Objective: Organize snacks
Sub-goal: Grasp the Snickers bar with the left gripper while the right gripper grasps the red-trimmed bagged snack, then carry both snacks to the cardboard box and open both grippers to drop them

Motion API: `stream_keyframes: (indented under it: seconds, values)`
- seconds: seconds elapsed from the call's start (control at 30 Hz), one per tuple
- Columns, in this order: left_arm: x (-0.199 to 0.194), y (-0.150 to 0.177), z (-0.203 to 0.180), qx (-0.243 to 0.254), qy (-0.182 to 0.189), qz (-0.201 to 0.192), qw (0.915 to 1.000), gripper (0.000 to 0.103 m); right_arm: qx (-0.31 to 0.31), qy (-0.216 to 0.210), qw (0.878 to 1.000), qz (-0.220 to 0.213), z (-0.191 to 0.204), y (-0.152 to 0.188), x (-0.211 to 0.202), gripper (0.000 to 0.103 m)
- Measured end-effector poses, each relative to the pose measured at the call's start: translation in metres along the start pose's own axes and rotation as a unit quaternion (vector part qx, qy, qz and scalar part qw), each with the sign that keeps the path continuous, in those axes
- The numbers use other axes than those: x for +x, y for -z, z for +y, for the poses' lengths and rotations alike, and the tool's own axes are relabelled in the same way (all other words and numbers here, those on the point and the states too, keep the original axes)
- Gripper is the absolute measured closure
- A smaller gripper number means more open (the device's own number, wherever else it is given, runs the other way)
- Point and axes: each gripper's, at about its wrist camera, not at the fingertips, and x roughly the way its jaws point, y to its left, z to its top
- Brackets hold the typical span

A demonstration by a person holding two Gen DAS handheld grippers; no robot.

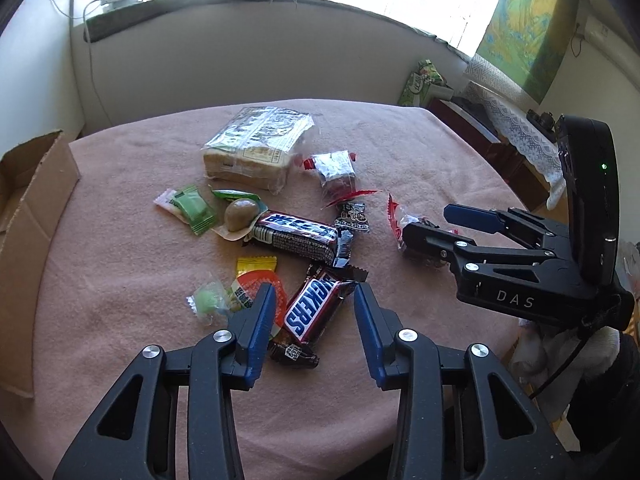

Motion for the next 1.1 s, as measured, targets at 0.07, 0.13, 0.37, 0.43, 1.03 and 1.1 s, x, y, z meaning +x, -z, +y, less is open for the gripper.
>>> stream_keyframes:
  seconds: [0.07,0.13,0.37,0.43,1.03,1.1]
  values:
    - [0.005,0.000,-0.001,0.003,0.005,0.006,1.0000,0.065,-0.007,-0.003,1.000,0.005,0.002,0.001,0.004,0.033]
    - [0.009,0.001,-0.002,0.005,0.003,0.011,0.9999,0.065,-0.011,-0.007,1.000,0.012,0.002,0.002,0.009,0.036]
    - [0.022,0.004,0.005,0.009,-0.008,0.024,0.9996,0.065,-0.004,-0.026,0.999,0.036,-0.003,0.006,0.018,0.046]
    - [0.025,0.006,0.005,0.010,-0.007,0.028,0.9995,0.065,-0.003,-0.028,0.999,0.038,-0.005,0.007,0.018,0.056]
    - [0.013,0.010,0.005,-0.015,0.016,0.012,0.9997,0.077,0.018,-0.034,0.999,0.024,-0.007,0.007,0.004,0.068]
    - [0.007,0.009,0.007,-0.019,0.019,0.006,0.9996,0.077,0.017,-0.035,0.999,0.017,-0.004,0.004,-0.002,0.068]
